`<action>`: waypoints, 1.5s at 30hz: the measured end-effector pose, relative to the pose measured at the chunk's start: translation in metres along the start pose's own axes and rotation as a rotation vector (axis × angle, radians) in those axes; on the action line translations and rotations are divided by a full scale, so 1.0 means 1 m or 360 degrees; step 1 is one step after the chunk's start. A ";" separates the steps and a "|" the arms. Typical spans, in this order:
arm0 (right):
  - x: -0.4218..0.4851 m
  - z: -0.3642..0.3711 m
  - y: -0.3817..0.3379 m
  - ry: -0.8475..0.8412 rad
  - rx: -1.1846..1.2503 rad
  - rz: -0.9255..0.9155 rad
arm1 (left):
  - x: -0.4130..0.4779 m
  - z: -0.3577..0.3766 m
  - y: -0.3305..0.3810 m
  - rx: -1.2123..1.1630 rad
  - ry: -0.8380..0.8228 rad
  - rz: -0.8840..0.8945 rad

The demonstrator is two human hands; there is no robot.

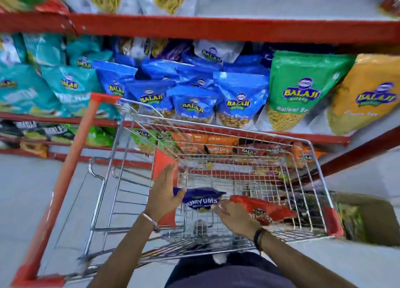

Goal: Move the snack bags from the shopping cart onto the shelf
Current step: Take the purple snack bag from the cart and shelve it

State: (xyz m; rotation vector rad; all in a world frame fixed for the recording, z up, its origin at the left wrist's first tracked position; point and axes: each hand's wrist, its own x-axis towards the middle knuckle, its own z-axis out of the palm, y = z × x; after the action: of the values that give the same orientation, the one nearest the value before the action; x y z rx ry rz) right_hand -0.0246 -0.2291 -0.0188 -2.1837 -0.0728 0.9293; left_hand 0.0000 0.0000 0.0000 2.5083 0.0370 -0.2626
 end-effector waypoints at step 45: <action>-0.002 -0.087 -0.114 0.1002 0.1886 -0.0455 | 0.031 -0.074 0.098 -0.1899 0.0349 -0.0577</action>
State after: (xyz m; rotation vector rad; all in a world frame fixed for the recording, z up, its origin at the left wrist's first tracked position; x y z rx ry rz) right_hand 0.0553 -0.2011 0.0973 -1.1888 0.3687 -0.0017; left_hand 0.0523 -0.0383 0.1090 1.3117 0.5629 -0.0579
